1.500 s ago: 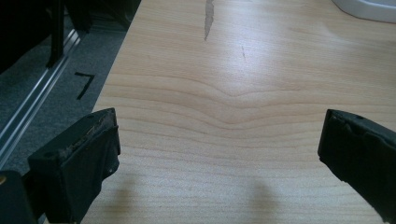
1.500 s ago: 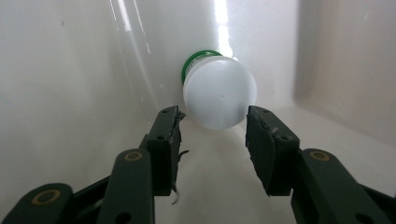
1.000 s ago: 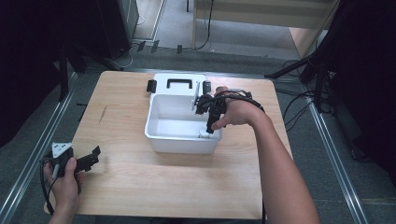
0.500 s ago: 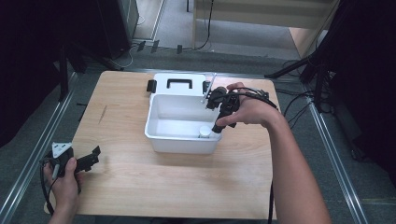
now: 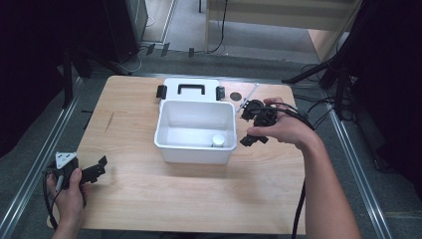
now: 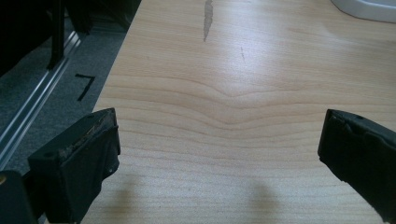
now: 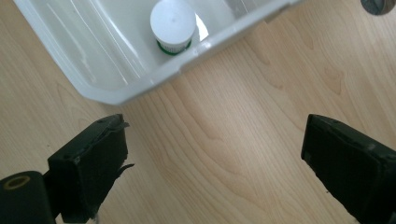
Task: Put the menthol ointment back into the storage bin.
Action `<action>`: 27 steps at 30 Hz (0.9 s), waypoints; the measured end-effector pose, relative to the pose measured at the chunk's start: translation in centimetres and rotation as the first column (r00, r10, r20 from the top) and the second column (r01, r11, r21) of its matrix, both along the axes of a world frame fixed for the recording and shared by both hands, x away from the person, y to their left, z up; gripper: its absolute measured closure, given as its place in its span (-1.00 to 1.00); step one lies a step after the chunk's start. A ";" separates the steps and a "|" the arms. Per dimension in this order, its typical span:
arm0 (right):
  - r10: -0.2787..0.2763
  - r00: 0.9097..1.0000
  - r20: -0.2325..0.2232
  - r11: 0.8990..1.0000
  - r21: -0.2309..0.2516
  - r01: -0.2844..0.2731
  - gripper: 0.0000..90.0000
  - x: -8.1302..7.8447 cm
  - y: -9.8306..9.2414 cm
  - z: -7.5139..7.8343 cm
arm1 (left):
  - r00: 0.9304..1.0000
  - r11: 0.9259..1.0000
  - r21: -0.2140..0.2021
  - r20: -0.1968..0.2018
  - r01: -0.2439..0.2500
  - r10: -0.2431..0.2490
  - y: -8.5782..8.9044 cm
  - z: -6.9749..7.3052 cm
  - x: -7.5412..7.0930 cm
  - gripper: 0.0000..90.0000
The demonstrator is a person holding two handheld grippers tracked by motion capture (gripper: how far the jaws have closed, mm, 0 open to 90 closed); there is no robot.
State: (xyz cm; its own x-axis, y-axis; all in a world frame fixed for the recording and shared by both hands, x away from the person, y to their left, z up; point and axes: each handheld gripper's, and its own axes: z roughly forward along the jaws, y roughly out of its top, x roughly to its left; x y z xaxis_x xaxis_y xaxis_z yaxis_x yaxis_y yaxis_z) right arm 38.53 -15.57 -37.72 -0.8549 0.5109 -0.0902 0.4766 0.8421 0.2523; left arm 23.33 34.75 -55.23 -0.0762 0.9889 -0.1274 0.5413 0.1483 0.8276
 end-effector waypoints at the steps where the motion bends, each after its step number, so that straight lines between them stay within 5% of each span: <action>1: -0.017 1.000 0.005 1.000 0.015 0.017 -0.83 -0.2 -0.8 -0.4 | 1.000 1.000 0.003 0.000 0.002 -0.002 0.0 0.0 0.0 -1.00; 15: -0.155 0.988 0.018 0.979 0.135 0.151 -0.82 -1.7 -5.2 -3.7 | 1.000 1.000 0.008 0.001 0.000 0.000 -0.1 0.0 0.0 -1.00; 27: -0.266 0.961 0.074 0.943 0.225 0.244 -0.83 -3.3 -8.8 -6.4 | 1.000 1.000 0.008 0.005 0.001 -0.001 -0.1 0.0 0.0 -1.00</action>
